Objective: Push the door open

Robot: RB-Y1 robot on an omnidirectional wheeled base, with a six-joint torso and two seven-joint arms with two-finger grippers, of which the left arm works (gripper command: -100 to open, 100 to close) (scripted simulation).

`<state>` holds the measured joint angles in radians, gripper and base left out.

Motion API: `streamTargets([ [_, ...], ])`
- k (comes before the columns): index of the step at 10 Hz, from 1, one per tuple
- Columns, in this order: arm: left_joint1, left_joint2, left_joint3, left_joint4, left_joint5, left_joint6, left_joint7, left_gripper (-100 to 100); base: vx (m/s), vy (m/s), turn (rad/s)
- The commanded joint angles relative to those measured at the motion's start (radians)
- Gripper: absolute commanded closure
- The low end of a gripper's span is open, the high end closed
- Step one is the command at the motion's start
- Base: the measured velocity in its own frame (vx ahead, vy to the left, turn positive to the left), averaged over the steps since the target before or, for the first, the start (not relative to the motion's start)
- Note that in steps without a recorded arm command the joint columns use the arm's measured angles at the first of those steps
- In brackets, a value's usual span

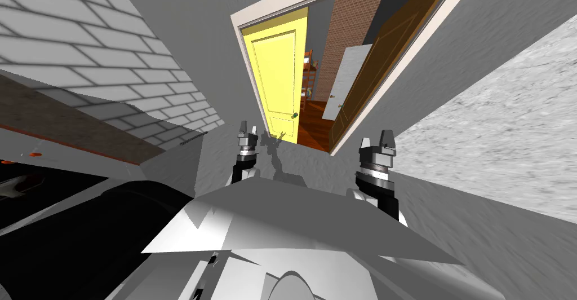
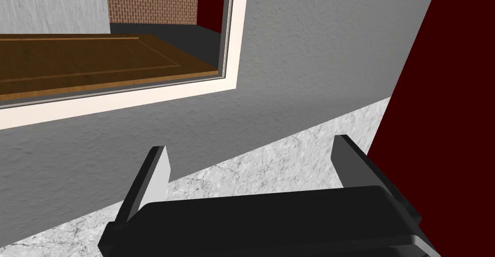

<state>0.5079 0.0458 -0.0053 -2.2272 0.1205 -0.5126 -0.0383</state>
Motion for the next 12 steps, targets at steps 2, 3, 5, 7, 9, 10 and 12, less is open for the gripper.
streamTargets([
  [2,-0.015,0.009,-0.001,0.042,0.018,-0.012,0.032,-100,0.119,0.059,-0.119],
  [3,-0.021,0.013,-0.002,0.060,0.026,-0.017,0.045,-100,0.081,0.004,-0.058],
  [5,-0.038,0.020,-0.003,0.105,0.046,-0.030,0.079,-100,0.094,0.009,-0.118],
  [7,-0.057,0.028,-0.005,0.159,0.069,-0.046,0.121,-100,0.132,0.054,-0.124],
  [9,-0.074,0.034,-0.007,0.207,0.091,-0.060,0.157,-100,0.139,0.054,-0.119],
  [10,-0.080,0.035,-0.007,0.223,0.098,-0.065,0.169,-100,0.130,0.046,-0.125],
  [12,-0.093,0.039,-0.008,0.259,0.113,-0.075,0.197,-100,0.082,0.041,-0.087],
])
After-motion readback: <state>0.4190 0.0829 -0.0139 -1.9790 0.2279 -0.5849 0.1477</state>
